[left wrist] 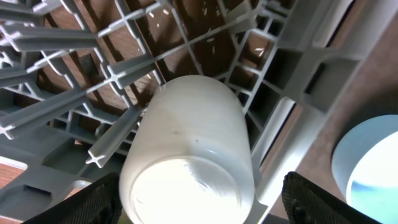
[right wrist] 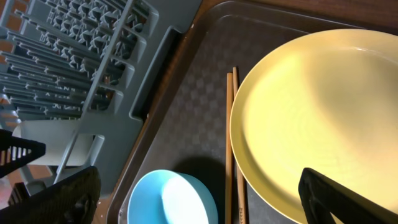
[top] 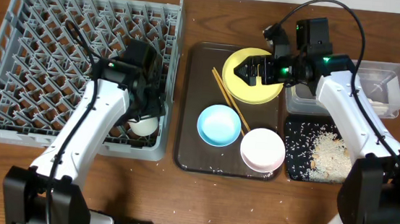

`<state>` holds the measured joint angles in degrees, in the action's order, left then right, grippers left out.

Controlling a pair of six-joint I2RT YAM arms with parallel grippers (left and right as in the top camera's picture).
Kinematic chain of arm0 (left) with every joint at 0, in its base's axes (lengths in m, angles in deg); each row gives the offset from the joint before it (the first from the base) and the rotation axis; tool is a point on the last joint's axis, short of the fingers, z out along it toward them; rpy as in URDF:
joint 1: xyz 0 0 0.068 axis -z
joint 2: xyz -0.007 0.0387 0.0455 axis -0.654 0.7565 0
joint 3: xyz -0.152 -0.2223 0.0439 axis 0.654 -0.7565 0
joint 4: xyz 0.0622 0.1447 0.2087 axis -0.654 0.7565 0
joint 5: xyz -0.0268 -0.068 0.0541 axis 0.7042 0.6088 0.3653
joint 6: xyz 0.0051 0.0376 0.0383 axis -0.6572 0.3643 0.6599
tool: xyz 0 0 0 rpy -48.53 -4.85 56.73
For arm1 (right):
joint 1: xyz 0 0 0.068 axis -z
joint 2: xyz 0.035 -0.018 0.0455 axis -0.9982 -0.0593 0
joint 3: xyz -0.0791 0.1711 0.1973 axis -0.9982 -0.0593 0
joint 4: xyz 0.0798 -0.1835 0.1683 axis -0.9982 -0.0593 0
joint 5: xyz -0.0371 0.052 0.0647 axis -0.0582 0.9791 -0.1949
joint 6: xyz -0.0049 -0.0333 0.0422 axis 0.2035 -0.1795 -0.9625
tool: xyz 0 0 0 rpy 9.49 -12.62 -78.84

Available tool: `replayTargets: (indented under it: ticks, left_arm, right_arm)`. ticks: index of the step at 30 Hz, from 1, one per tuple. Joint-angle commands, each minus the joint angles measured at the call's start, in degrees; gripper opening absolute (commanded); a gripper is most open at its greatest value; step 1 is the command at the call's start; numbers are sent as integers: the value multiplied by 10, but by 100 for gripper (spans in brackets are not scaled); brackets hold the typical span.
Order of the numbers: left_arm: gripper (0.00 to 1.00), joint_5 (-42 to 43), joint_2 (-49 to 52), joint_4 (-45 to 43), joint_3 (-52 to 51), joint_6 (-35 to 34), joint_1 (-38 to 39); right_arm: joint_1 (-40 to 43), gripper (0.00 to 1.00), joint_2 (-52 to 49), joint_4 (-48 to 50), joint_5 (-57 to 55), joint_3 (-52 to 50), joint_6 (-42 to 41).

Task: Sort waste into correct bins and load items into the dishwasher
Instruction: 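Lower the white cup with left gripper into the dish rack and release, then reach left gripper to the light-blue bowl and grasp its rim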

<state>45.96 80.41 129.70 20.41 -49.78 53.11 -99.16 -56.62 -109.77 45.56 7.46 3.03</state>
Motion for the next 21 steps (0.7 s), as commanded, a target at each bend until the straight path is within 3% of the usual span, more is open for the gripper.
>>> replayTargets:
  ticks: [1,10,16,21]
  left_arm:
    - [81,-3,-24,5,23,-3,0]
    - [80,98,-74,-16,80,21,27]
    - [80,98,-50,-50,76,21,120]
    - [80,70,19,-65,76,23,168]
  right_arm:
    - [-2,99,16,0,1,4,11]
    - [2,99,94,-12,-61,15,-5]
    - [2,99,154,-61,-145,15,-17]
    - [2,99,162,-85,-153,15,-24]
